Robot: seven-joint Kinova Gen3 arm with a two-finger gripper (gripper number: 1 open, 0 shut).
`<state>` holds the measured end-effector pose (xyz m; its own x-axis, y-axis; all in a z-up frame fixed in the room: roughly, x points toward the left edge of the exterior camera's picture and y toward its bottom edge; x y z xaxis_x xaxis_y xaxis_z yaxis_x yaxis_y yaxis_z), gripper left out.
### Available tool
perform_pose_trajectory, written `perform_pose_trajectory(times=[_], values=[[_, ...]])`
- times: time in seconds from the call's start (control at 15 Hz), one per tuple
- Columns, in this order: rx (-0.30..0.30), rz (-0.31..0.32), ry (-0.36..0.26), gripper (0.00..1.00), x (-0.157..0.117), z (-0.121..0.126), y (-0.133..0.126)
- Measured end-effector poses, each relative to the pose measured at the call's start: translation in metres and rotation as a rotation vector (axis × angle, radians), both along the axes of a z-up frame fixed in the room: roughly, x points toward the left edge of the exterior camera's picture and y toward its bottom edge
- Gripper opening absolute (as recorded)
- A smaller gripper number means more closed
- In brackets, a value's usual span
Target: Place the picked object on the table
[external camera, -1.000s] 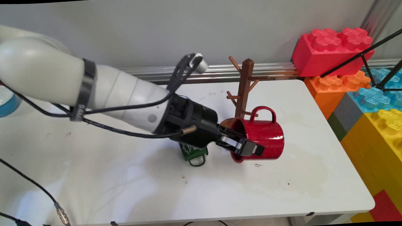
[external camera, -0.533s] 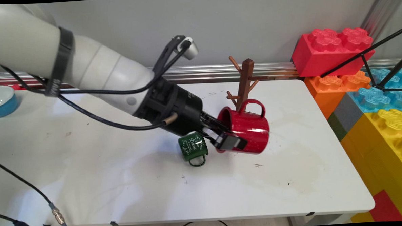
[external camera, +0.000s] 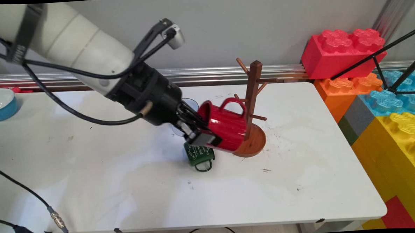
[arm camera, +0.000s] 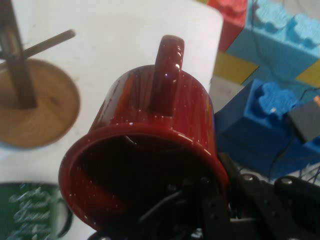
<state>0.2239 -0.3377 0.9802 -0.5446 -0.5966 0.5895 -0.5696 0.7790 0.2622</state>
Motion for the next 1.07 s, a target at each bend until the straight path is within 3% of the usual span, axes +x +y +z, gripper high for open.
perform_pose_trajectory(times=[0.53, 1.07], values=[[-0.002, -0.002, -0.246, 0.0, 0.023, 0.018, -0.003], [-0.018, -0.01, -0.446, 0.0, 0.023, 0.009, -0.005]])
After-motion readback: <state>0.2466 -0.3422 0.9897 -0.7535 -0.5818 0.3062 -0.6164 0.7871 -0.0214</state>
